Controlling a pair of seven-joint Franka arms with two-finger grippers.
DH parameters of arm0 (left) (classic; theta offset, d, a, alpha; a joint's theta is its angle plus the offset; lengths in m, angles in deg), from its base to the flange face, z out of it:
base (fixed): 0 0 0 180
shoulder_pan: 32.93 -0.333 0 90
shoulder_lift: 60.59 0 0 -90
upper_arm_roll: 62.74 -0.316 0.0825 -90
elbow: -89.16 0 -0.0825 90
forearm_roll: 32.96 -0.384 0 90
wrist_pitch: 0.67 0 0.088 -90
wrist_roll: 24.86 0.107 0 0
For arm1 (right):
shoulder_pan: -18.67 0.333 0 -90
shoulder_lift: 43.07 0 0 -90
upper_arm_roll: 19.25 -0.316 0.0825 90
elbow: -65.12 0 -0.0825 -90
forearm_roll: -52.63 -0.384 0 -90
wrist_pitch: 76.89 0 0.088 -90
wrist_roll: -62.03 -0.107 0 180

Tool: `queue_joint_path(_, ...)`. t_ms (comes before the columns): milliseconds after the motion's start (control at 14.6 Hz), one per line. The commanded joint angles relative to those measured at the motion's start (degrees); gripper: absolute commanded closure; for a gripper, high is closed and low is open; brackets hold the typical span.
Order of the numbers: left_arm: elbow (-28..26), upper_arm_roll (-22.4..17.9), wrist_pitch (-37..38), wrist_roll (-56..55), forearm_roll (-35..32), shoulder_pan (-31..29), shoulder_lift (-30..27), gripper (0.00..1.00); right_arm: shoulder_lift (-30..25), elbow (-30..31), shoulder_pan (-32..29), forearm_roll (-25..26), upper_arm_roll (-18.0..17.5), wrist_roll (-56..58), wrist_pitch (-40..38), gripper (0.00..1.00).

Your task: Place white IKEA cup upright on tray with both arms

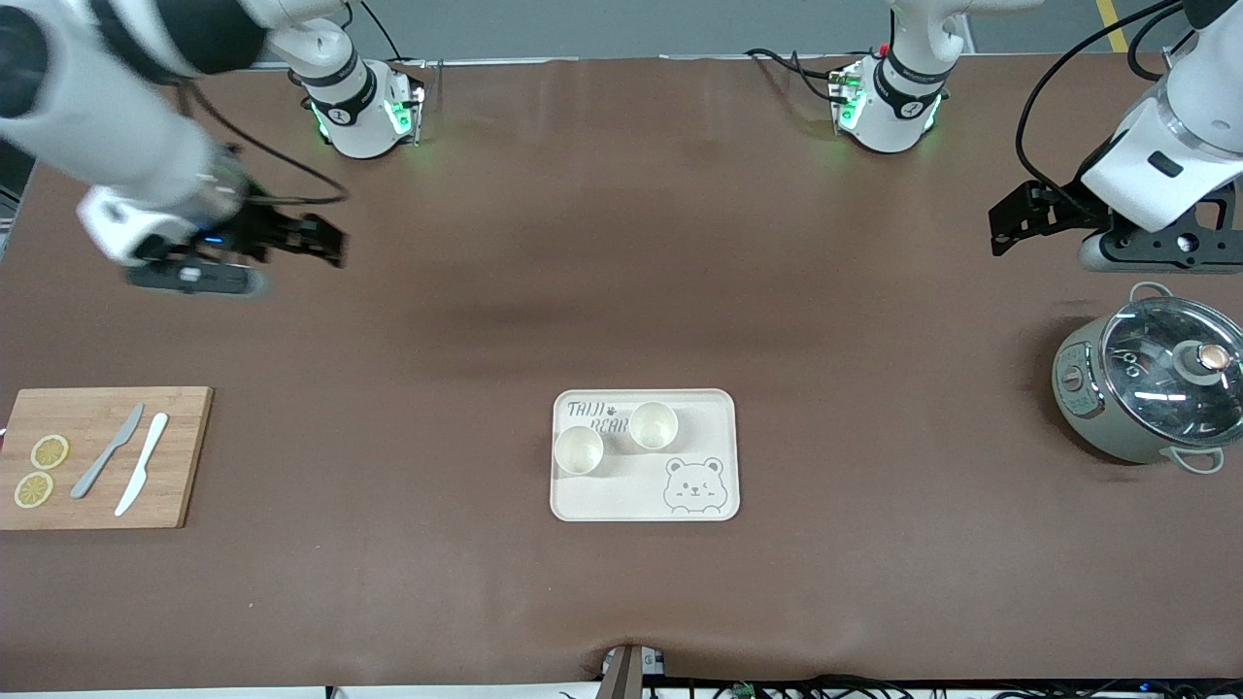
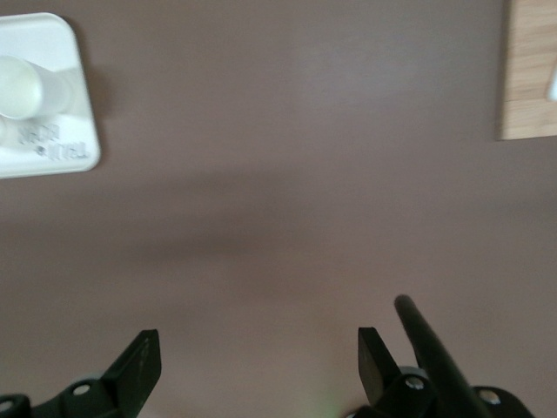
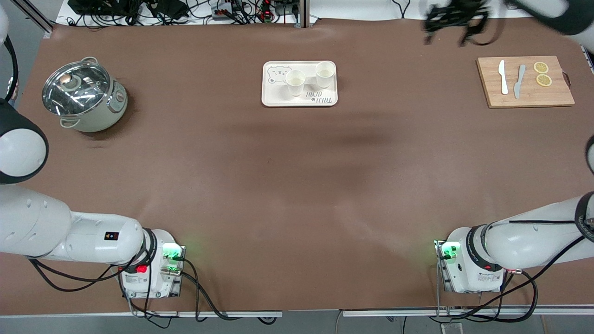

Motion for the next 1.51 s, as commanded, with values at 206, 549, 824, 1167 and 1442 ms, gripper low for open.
queue_joint_path(206,-0.3,-0.6,0.7,1.2,0.4,0.3,-1.1,0.0,-5.1,2.0,-17.1,0.9,-1.1,15.7,-0.7,0.0)
queue_joint_path(549,-0.3,-0.6,1.1,3.0,1.1,0.2,-1.1,0.0,-4.8,2.0,-17.2,1.3,-1.2,16.2,-0.6,0.0)
queue_joint_path(824,-0.3,-0.6,1.5,3.3,1.1,0.0,-1.2,0.0,-4.7,2.1,-17.2,1.3,-1.2,16.2,-0.3,0.0)
queue_joint_path(1167,-0.4,-0.7,1.6,3.3,1.1,-0.1,-1.2,0.0,-4.7,2.1,-17.2,1.3,-1.3,16.2,-0.3,0.0)
queue_joint_path(1442,-0.4,-0.7,1.9,3.4,1.1,-0.2,-1.1,0.0,-4.6,2.0,-17.1,1.3,-1.3,16.2,0.0,0.0)
